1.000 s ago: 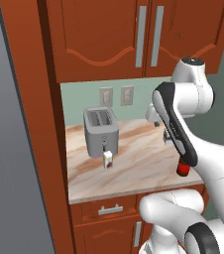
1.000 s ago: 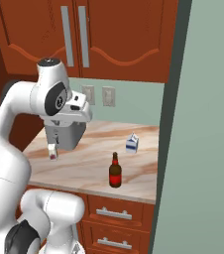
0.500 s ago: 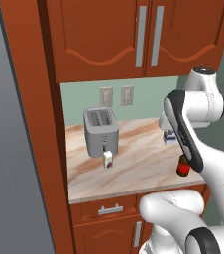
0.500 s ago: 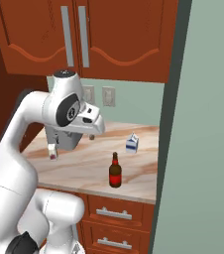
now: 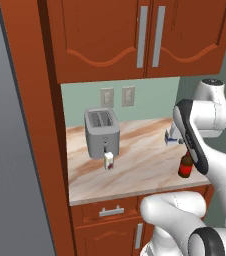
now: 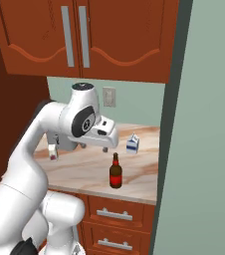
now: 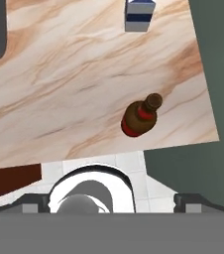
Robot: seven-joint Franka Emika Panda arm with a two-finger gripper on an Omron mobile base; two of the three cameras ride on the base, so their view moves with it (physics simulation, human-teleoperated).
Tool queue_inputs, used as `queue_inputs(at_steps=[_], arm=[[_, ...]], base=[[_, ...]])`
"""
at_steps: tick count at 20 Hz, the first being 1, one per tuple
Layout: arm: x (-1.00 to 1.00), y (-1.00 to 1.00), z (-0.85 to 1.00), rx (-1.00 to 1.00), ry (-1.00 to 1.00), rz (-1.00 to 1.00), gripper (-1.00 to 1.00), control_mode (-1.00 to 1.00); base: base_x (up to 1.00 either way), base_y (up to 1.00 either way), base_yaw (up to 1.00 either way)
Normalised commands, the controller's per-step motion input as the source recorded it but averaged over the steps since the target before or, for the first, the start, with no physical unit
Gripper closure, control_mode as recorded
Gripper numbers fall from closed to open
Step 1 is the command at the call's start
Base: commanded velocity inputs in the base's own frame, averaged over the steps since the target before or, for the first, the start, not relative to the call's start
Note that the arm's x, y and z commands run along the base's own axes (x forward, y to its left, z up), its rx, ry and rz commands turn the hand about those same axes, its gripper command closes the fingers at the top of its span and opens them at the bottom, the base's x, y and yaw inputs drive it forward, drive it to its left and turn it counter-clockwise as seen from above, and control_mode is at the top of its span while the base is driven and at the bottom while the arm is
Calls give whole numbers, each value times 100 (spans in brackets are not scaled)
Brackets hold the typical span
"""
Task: Move the drinks to the dining counter.
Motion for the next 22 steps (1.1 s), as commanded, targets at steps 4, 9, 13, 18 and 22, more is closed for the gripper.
queue_inputs(at_steps=[4, 9, 13, 18, 22], arm=[[0, -19, -32, 0, 2, -2, -100, -100], [0, -23, -31, 0, 2, 0, -100, -100], [2, -20, -23, 0, 1, 0, -100, -100], [13, -14, -17, 0, 0, 0, -100, -100], [29, -6, -9, 0, 0, 0, -100, -100]], base=[[0, 0, 0], [0, 0, 0], [0, 0, 0], [0, 0, 0], [0, 0, 0]])
